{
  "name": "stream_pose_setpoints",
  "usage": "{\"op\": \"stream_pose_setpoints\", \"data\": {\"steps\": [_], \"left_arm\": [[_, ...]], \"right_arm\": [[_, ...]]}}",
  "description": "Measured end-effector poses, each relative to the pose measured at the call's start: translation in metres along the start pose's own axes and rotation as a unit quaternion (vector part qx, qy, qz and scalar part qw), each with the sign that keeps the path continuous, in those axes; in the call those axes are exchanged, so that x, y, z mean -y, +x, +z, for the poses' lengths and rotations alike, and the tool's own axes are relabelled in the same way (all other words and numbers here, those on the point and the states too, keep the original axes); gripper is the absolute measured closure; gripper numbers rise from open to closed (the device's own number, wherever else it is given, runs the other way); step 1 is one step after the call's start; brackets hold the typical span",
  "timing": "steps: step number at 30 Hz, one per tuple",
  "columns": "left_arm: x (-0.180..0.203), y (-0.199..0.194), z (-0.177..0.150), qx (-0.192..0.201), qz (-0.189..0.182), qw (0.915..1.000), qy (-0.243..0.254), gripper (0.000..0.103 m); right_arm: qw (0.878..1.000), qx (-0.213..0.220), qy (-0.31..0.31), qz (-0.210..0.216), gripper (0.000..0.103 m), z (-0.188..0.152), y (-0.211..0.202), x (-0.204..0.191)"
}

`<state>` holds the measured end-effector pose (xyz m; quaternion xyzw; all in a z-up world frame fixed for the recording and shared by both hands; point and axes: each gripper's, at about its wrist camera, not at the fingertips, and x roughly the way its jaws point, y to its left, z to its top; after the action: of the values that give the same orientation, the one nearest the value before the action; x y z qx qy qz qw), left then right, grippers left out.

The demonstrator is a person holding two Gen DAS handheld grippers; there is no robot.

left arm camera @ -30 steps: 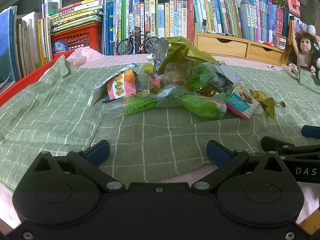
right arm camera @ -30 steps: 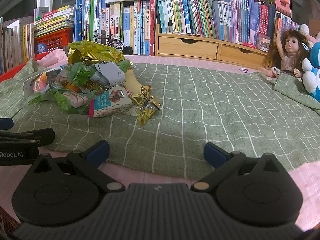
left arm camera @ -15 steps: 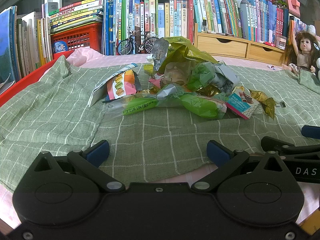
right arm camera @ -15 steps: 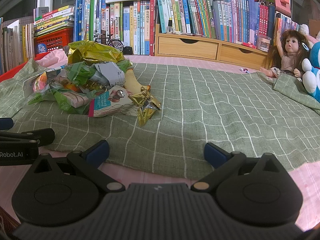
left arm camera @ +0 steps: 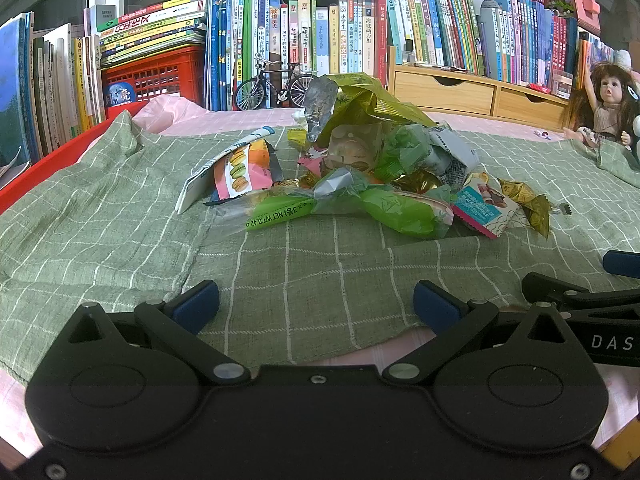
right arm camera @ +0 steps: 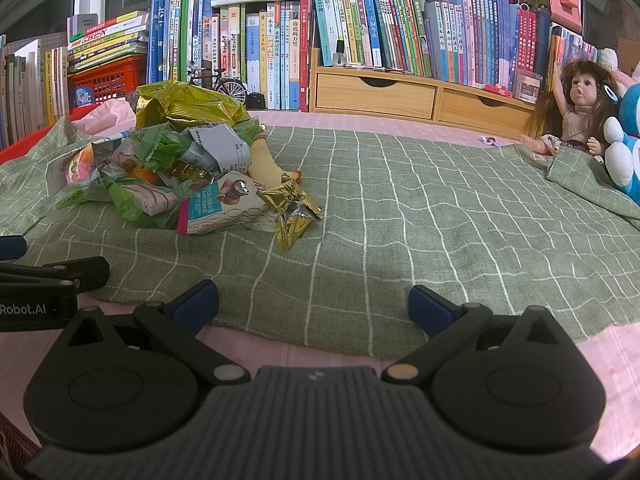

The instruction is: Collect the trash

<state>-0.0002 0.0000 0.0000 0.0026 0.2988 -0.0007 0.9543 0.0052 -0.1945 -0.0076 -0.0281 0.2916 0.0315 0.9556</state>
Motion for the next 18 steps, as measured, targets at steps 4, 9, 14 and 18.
{"op": "stream_pose_setpoints", "data": {"steps": [4, 9, 14, 18], "left_arm": [[0.0, 0.0, 0.0, 0.0, 0.0, 1.0, 0.0, 0.0], [0.0, 0.0, 0.0, 0.0, 0.0, 1.0, 0.0, 0.0], [0.0003, -0.0001, -0.0002, 0.002, 0.001, 1.0, 0.0, 0.0], [0.0016, 0.0001, -0.002, 0.013, 0.009, 0.9999, -0.004, 0.0]], "right_arm": [[1.0, 0.0, 0.0, 0.0, 0.0, 0.0, 0.0002, 0.0], [1.0, 0.0, 0.0, 0.0, 0.0, 0.0001, 0.0005, -0.0001], [1.0, -0.001, 0.002, 0.001, 0.0, 0.001, 0.0017, -0.0001], [1.0, -0.005, 0.004, 0.004, 0.0, 0.0013, 0.0005, 0.0006]]}}
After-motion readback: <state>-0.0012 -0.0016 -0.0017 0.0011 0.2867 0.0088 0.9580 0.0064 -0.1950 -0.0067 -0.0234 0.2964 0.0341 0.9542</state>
